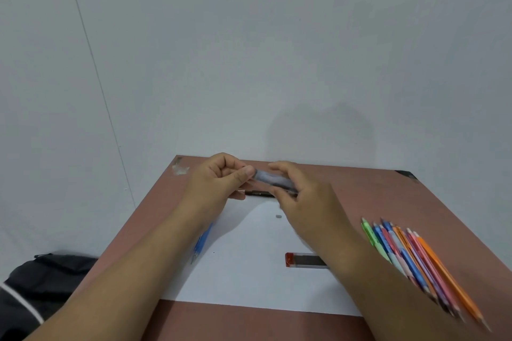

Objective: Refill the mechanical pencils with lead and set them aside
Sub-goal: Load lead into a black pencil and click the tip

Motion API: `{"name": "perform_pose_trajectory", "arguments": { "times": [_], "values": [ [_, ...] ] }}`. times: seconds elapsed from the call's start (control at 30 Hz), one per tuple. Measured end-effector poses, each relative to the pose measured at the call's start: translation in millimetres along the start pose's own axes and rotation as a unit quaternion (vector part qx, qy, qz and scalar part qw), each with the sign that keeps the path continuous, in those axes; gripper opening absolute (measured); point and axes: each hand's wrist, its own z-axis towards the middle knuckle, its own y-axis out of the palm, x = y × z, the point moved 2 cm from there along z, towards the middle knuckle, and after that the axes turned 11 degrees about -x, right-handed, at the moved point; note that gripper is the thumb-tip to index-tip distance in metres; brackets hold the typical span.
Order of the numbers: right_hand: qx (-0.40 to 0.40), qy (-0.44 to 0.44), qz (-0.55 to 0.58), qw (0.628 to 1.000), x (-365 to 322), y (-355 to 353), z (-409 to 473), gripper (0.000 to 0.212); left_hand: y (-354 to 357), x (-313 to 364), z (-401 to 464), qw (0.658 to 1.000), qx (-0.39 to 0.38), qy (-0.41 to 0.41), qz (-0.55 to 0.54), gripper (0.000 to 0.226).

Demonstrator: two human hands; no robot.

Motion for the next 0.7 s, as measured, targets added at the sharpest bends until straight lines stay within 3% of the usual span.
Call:
{"name": "perform_pose_trajectory", "arguments": {
  "times": [0.2,0.43,0.53,0.7],
  "values": [
    [0.038,-0.059,-0.033,0.997,3,0,5,0.032,2,-3,0,0.994,-0.020,-0.069,-0.083,0.016],
    [0.012,-0.006,0.047,0.999,6,-5,8,0.037,9,-5,-2,0.983,-0.078,-0.121,-0.112,0.008],
    [0.012,-0.059,-0.018,0.998,4,-10,7,0.033,9,-8,-2,0.976,-0.089,-0.143,-0.141,0.011],
    [0.004,-0.105,-0.133,0.986,-3,-19,11,0.035,11,-6,-3,0.956,-0.093,-0.153,-0.232,0.038]
  ]
}}
